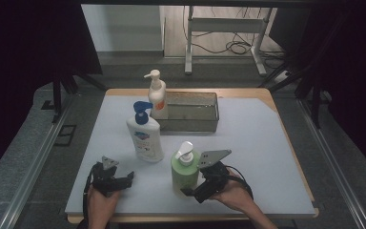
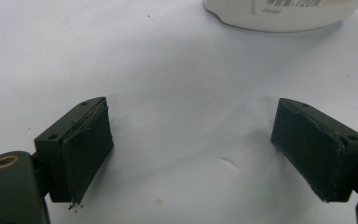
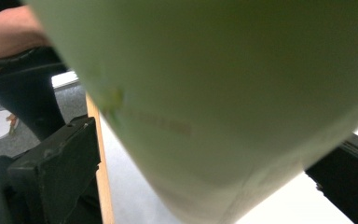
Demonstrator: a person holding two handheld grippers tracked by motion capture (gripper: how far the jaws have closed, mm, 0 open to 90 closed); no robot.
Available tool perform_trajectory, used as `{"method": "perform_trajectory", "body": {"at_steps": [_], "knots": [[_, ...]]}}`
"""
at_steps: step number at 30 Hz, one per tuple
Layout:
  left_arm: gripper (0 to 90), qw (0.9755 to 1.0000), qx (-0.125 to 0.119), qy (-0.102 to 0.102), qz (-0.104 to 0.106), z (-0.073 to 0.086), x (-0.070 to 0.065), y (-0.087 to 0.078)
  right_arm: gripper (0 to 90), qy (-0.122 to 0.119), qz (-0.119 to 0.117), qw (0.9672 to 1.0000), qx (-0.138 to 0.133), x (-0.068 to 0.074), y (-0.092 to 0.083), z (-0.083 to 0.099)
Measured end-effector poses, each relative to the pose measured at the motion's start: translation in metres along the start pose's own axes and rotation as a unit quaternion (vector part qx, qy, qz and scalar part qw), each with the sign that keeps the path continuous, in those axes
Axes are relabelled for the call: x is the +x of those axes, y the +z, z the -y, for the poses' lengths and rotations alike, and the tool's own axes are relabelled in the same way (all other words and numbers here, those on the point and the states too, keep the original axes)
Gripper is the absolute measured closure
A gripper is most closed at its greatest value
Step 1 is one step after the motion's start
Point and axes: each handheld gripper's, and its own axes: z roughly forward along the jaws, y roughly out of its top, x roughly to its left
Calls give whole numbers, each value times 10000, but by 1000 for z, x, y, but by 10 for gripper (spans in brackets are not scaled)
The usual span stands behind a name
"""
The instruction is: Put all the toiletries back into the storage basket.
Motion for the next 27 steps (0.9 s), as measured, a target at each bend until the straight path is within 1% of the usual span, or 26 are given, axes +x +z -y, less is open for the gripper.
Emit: {"method": "perform_trajectory", "body": {"at_steps": [3,4,12,13,14,19,20,23,24,27], "knots": [[116,10000,2,0,1,0,0,0,15,5,16,10000,-24,0,0,-5],[116,10000,4,2,1,0,0,0,20,-21,40,10000,-75,-1,-1,-8],[116,10000,11,15,-2,0,0,0,46,-106,37,9998,-147,-1,0,-20],[116,10000,10,14,-2,0,0,0,58,-125,28,9998,-161,-1,0,-21],[116,10000,11,14,-2,0,0,0,95,-163,46,9997,-175,-2,1,-22],[116,10000,6,13,-2,0,0,0,113,-196,103,9997,-141,-1,0,-23],[116,10000,6,14,-2,0,0,0,115,-189,157,9996,-105,0,-1,-24],[116,10000,4,13,-2,0,0,0,117,-156,201,9996,-82,1,-1,-24],[116,10000,6,14,-2,0,0,0,118,-139,255,9996,-65,1,-2,-24],[116,10000,6,14,-2,0,0,0,119,-140,272,9995,-55,1,-2,-25]]}}
